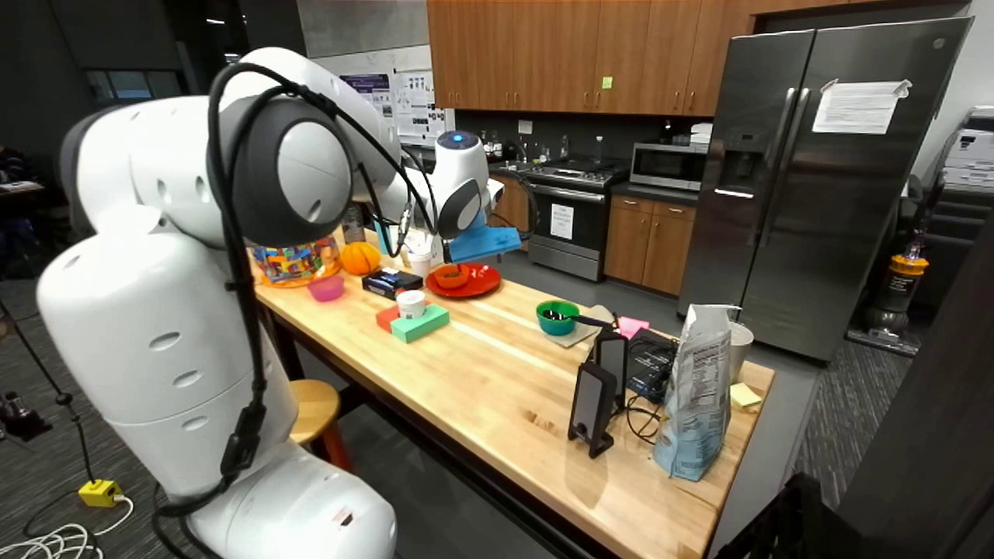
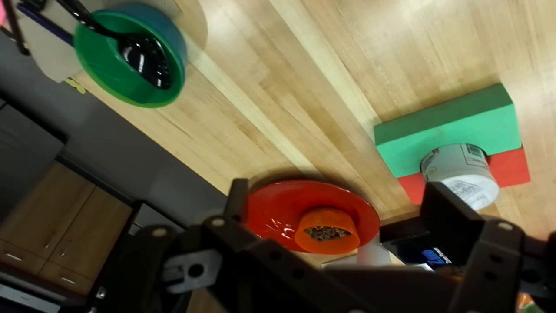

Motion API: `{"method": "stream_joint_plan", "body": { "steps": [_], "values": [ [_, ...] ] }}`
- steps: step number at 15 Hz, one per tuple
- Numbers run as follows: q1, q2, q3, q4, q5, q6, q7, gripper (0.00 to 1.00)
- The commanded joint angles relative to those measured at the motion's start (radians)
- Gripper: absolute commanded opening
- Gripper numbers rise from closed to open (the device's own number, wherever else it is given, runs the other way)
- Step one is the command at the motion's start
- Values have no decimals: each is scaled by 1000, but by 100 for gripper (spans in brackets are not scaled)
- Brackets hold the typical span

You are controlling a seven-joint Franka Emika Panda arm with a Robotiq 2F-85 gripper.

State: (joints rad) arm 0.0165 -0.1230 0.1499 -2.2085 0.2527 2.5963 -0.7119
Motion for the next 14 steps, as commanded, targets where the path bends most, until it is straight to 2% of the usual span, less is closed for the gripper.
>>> {"method": "stream_joint_plan", "body": {
  "steps": [1,4,5,6,7,8,9,10,11,14],
  "values": [
    [10,-133,-73,-66,-132,-111,50,100],
    [2,-198,-106,-57,-248,-294,122,100],
    [9,-218,-119,-42,-261,-392,127,100],
    [19,-235,-132,-33,-259,-471,121,100],
    [-6,-252,-112,-22,-236,-555,103,100],
    [36,-267,-149,-4,-228,-644,98,100],
    [46,-280,-158,10,-208,-729,83,100],
    [25,-291,-139,26,-187,-808,72,100],
    [61,-296,-169,45,-185,-880,75,100],
    [72,-327,-177,83,-174,-1038,89,100]
  ]
}}
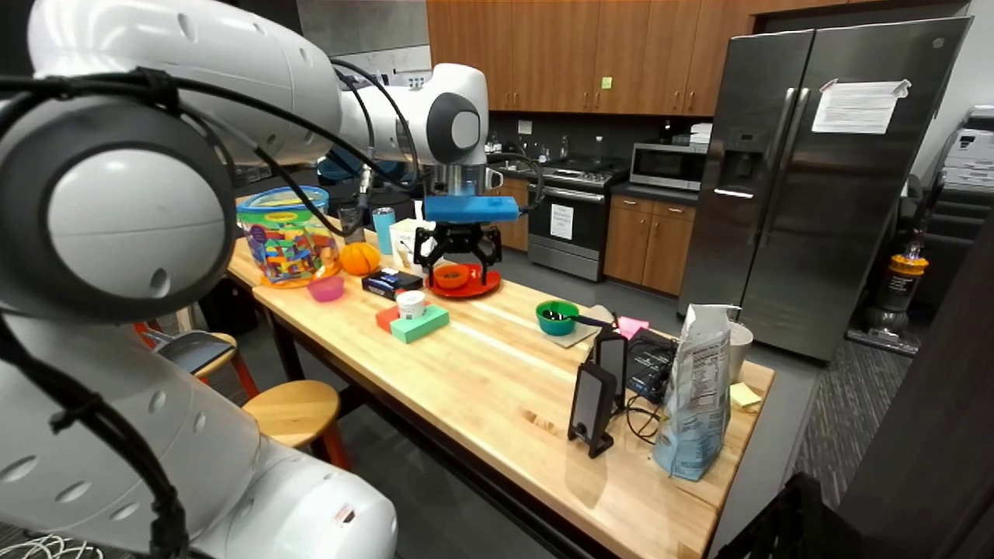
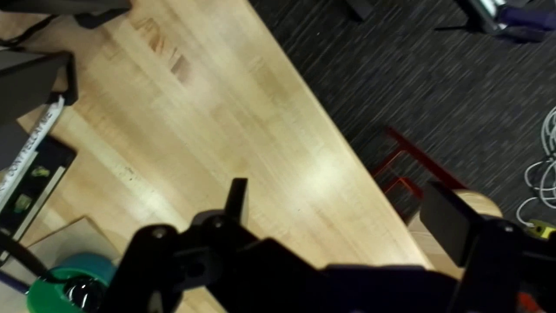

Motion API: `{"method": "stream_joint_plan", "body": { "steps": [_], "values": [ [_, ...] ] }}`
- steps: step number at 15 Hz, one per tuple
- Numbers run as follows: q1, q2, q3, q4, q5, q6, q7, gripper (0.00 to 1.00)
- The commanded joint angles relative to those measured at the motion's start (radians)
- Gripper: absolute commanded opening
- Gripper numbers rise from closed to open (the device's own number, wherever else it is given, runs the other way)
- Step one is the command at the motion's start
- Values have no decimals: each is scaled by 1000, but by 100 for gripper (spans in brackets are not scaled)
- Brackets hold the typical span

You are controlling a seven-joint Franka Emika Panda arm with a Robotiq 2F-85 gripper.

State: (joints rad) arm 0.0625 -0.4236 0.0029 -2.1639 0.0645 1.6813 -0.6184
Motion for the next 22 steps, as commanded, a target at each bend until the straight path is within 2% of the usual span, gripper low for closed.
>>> {"method": "stream_joint_plan", "body": {
  "steps": [1,15,19,20,22],
  "values": [
    [28,-41,-32,42,10,-156,-1,100],
    [29,-251,-90,-61,48,-210,19,100],
    [18,-271,-106,-66,36,-157,34,100],
    [31,-248,-100,-50,31,-189,28,100],
    [30,-254,-108,-51,32,-175,29,100]
  ]
}}
